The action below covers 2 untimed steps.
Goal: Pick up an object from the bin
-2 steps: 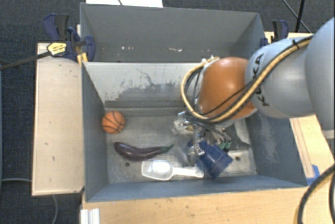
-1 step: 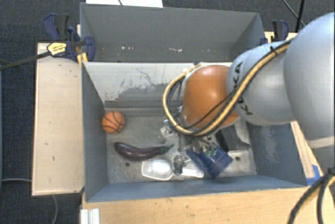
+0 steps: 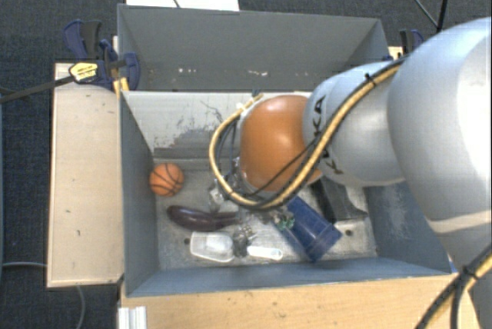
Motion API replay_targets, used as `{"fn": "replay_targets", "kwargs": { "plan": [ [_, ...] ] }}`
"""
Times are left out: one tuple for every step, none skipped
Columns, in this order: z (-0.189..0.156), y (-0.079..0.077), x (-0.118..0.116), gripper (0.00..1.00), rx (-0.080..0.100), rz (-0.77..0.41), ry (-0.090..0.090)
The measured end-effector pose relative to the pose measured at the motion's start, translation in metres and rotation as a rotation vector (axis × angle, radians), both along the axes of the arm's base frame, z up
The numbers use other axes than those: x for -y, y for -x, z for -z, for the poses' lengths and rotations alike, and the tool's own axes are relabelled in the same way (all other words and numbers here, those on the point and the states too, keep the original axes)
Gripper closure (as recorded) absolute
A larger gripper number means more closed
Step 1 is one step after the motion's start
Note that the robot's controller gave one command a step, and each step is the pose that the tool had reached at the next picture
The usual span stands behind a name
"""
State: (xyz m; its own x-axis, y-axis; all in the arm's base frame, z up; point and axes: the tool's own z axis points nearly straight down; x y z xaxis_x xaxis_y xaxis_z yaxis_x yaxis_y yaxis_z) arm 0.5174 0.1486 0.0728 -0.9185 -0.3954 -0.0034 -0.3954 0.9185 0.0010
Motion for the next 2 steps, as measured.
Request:
{"fn": "replay_targets", "kwargs": {
  "plan": [
    [0.0013, 0.0021, -0.0236, 1.00, -0.002, 0.236, 0.000],
    [0.0012, 0.0020, -0.0235, 1.00, -0.002, 0.237, 0.000]
  ]
}}
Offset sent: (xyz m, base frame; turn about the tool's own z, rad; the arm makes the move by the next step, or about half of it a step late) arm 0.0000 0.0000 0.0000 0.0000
